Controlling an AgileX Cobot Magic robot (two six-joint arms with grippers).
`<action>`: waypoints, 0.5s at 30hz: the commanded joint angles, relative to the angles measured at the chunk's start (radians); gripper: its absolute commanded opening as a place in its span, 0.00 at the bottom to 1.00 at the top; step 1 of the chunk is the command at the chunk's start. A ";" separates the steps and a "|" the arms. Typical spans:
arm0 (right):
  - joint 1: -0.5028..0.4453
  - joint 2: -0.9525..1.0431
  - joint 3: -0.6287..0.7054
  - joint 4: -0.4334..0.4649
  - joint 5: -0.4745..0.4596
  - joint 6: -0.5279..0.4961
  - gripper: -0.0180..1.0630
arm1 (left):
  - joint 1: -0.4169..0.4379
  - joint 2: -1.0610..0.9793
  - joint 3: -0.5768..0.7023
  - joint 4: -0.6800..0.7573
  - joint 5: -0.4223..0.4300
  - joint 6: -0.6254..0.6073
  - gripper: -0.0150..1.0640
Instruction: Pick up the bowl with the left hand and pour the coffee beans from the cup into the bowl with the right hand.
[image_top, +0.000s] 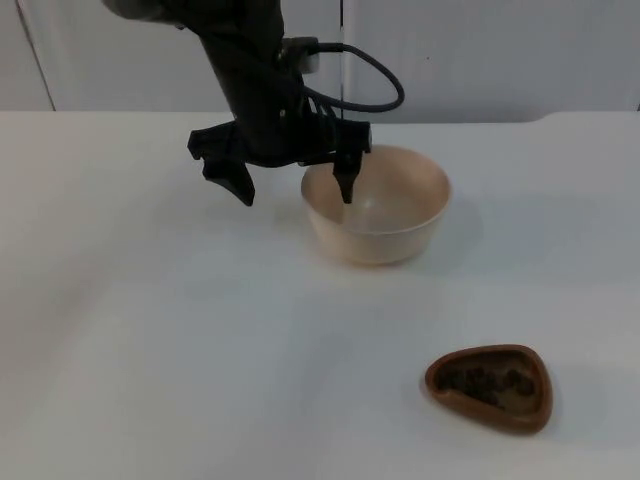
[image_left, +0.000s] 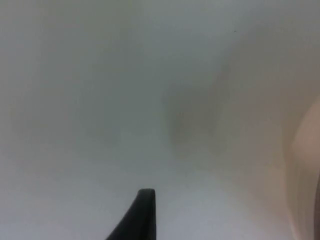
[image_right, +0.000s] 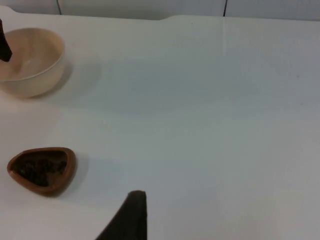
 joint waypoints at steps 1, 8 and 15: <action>-0.007 -0.004 0.003 -0.007 -0.005 -0.012 0.99 | -0.004 0.000 -0.008 -0.007 -0.005 -0.009 0.91; -0.007 -0.004 0.003 -0.007 -0.005 -0.012 0.99 | -0.004 0.000 -0.008 -0.017 -0.009 -0.009 0.89; -0.007 -0.004 0.003 -0.007 -0.005 -0.012 0.99 | -0.004 -0.002 -0.008 -0.042 -0.023 -0.007 0.58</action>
